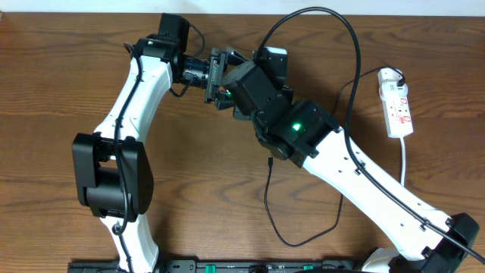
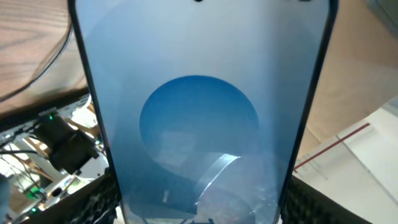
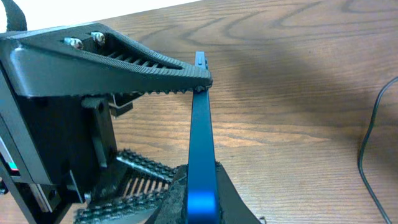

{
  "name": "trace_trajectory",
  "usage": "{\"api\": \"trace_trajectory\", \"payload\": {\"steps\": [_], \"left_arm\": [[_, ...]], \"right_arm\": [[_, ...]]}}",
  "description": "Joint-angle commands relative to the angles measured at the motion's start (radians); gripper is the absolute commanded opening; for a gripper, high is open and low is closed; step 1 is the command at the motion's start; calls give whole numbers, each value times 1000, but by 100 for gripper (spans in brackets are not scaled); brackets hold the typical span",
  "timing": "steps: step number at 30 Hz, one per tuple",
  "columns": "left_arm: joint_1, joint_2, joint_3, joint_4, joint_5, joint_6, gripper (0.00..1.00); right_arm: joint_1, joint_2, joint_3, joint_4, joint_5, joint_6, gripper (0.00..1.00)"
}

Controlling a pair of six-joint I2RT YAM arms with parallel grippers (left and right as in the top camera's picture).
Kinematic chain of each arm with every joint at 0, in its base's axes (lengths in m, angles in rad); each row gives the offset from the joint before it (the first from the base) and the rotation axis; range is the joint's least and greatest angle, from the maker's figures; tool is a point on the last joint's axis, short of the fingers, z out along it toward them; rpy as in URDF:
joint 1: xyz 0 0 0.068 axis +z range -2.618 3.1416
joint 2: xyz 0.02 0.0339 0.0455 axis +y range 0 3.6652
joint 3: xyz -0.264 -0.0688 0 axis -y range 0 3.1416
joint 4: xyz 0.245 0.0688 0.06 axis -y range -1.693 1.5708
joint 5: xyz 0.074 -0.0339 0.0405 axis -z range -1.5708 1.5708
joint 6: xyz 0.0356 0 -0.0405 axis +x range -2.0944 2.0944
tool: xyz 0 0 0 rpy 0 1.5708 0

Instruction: Plug charger to phone and switch on socket

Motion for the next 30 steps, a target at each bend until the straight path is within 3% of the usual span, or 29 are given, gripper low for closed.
{"api": "trace_trajectory", "payload": {"steps": [1, 3, 11, 13, 14, 20, 23, 30], "left_arm": [[-3, -32, 5, -2, -58, 6, 87], [-3, -32, 5, -2, -61, 6, 95], [-3, -32, 5, -2, -49, -169, 96], [-3, -32, 5, -1, -49, -204, 79], [-3, -32, 5, -1, -49, -215, 75], [-3, -32, 5, -2, -50, -252, 75], [-3, -32, 5, -2, -50, -269, 66], [-3, -32, 5, -2, -50, -274, 63]], "right_arm": [[-15, -4, 22, 10, 74, 106, 2], [-24, -5, 22, 12, 90, 157, 2], [-72, -5, 22, 11, 154, 541, 2], [-72, -5, 22, 13, 151, 673, 2], [-72, -5, 22, 17, 141, 722, 2], [-72, -5, 22, 29, 51, 903, 4], [-72, -5, 22, 29, -11, 1042, 4], [-72, -5, 21, 7, -71, 1219, 3]]}}
